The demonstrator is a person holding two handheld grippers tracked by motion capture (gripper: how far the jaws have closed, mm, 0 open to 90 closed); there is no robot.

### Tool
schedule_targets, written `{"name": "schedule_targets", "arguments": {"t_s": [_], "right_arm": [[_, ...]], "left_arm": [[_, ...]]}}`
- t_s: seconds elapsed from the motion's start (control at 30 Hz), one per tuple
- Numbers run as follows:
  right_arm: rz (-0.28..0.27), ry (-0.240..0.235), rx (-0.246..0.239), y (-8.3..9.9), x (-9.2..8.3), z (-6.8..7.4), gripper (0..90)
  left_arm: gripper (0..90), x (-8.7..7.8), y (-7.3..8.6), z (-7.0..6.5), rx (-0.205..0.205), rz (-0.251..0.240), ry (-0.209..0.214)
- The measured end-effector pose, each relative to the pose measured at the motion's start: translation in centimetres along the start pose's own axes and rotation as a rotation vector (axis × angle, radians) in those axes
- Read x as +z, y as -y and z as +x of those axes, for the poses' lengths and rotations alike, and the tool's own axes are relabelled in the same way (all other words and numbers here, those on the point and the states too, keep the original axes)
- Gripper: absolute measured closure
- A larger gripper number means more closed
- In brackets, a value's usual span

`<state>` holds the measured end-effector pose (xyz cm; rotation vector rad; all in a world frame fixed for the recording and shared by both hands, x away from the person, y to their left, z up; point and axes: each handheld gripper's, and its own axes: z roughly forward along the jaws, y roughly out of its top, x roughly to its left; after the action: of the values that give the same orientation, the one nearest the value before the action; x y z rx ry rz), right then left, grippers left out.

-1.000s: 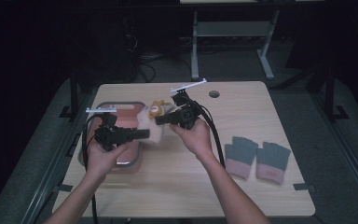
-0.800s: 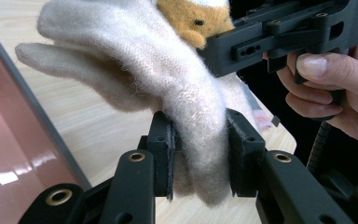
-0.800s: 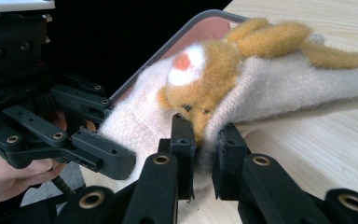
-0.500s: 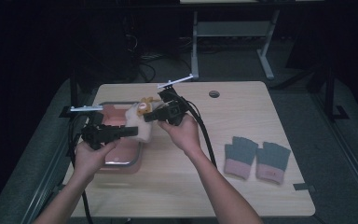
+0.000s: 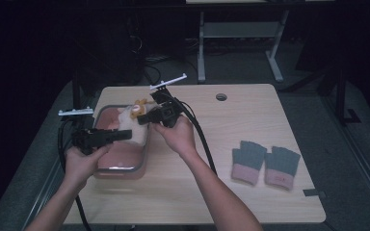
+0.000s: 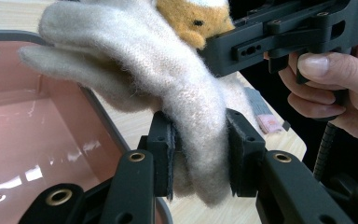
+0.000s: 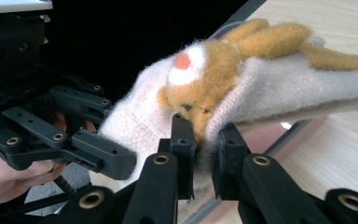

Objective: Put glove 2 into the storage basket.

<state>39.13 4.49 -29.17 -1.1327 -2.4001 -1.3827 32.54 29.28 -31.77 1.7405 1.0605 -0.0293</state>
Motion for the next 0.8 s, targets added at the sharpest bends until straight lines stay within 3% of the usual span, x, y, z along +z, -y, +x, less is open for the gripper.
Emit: {"name": "schedule_targets", "arguments": {"t_s": [0.2, 0.8], "right_arm": [[0.003, -0.004, -0.01, -0.5, 0.9, 0.4, 80.4], [0.05, -0.043, -0.018, -1.0, 4.8, 0.7, 80.5]], "left_arm": [[66.4, -0.9, 0.1, 0.6, 0.003, -0.005, -0.011], [66.4, -2.5, 1.6, 3.1, -0.058, -0.011, -0.039]]}}
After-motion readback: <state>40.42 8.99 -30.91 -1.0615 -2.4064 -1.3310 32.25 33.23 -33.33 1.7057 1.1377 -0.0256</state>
